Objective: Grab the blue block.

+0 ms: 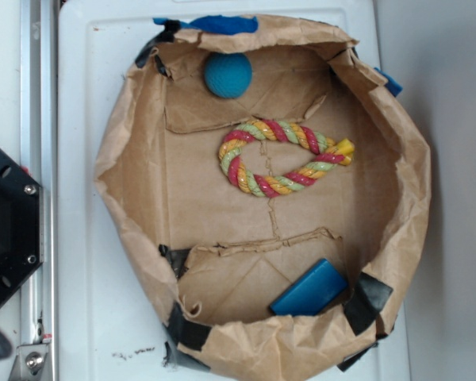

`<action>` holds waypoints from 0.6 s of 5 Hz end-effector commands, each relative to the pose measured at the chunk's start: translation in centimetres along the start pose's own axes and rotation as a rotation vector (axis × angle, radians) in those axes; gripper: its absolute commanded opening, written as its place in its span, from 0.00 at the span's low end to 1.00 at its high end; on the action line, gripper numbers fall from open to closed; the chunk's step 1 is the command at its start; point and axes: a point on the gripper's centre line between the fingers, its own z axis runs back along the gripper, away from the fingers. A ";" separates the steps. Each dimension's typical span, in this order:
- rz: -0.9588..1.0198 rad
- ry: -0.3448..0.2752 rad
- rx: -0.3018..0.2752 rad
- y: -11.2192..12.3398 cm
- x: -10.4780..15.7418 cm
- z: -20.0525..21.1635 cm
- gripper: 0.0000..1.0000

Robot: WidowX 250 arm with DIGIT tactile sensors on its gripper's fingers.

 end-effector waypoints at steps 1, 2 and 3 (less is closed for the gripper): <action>0.000 0.000 0.000 0.0 0.0 0.0 1.00; 0.099 -0.025 0.022 -0.6 3.3 -1.6 1.00; 0.172 -0.040 0.027 -0.7 5.8 -2.4 1.00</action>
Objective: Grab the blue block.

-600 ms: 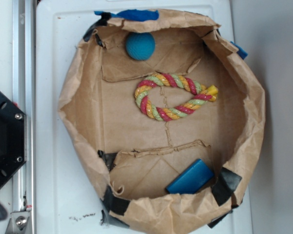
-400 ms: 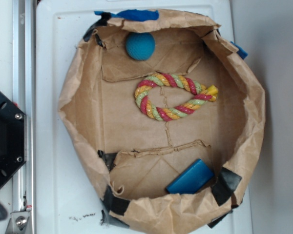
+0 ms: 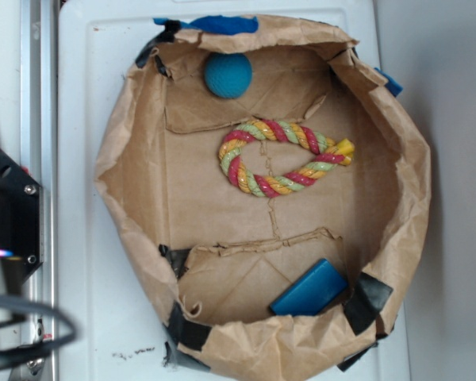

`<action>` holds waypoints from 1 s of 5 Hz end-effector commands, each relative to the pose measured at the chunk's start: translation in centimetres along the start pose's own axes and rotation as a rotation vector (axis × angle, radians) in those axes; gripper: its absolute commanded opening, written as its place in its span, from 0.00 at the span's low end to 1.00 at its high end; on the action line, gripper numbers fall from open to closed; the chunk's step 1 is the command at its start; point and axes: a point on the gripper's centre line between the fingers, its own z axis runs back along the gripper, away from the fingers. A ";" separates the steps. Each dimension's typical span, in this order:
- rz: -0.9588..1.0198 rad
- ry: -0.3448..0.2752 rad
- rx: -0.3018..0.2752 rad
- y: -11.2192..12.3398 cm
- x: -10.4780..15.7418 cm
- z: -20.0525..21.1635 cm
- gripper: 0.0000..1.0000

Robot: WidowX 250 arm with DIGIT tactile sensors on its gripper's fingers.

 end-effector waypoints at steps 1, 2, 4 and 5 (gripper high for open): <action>0.205 -0.089 -0.038 -1.2 3.9 -1.1 1.00; 0.401 -0.064 -0.062 -0.5 6.9 -3.6 1.00; 0.487 -0.107 -0.089 1.1 12.5 -5.9 1.00; 0.460 -0.094 -0.065 1.3 14.3 -7.4 1.00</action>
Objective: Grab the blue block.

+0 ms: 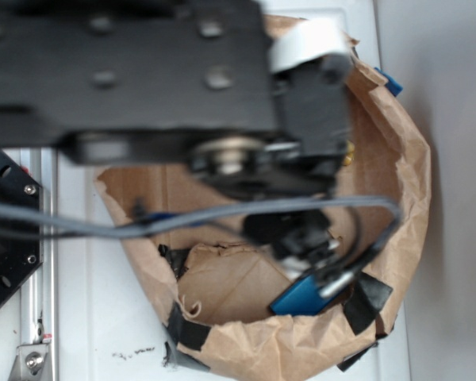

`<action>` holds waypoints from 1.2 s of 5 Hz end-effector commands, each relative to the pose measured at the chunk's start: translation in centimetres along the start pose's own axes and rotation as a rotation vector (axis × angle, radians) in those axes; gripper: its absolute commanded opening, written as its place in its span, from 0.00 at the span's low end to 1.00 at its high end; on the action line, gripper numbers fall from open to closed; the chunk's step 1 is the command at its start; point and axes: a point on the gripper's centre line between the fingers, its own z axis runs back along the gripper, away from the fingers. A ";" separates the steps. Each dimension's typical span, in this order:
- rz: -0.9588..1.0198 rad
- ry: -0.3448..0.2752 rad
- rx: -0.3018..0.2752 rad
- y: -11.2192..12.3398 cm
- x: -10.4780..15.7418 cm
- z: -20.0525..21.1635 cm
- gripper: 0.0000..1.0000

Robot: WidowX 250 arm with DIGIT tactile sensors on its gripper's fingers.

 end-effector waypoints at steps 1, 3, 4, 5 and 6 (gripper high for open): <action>-0.003 -0.046 -0.007 -0.2 3.0 0.1 1.00; -0.003 -0.046 -0.007 -0.2 3.0 0.1 1.00; -0.003 -0.046 -0.007 -0.2 3.0 0.1 1.00; -0.027 -0.095 -0.003 0.0 2.2 -2.8 1.00; -0.065 -0.114 0.032 -0.4 1.3 -4.3 1.00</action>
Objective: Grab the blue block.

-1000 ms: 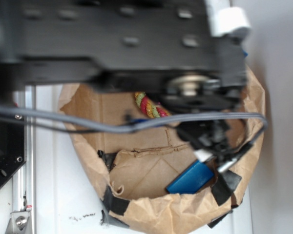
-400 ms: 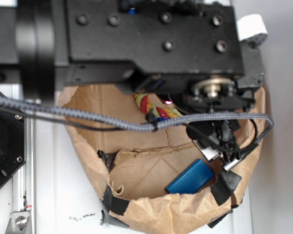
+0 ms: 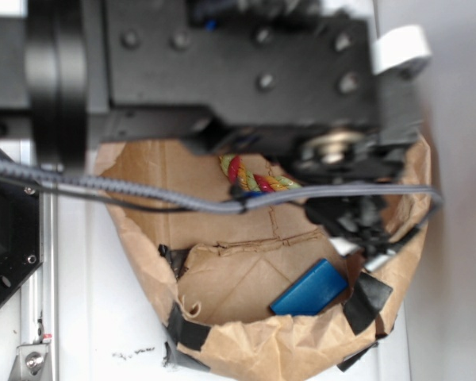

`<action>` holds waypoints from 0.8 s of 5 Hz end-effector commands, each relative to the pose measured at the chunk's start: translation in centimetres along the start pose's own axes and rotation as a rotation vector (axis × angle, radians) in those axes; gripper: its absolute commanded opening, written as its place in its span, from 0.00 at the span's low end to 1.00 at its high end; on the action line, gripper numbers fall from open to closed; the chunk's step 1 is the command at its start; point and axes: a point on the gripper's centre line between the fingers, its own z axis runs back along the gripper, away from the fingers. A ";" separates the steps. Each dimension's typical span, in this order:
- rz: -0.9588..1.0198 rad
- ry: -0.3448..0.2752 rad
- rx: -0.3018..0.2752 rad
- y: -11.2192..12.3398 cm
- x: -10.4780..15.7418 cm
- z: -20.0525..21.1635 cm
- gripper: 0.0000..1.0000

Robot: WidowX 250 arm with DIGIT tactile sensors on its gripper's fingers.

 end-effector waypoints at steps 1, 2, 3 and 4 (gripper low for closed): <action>-0.073 -0.081 0.037 -0.7 -1.8 -1.6 1.00; -0.089 -0.076 0.063 -1.0 -2.3 -3.1 1.00; -0.087 -0.080 0.103 -1.6 -2.5 -4.4 1.00; -0.081 -0.056 0.120 -2.6 -2.0 -5.0 1.00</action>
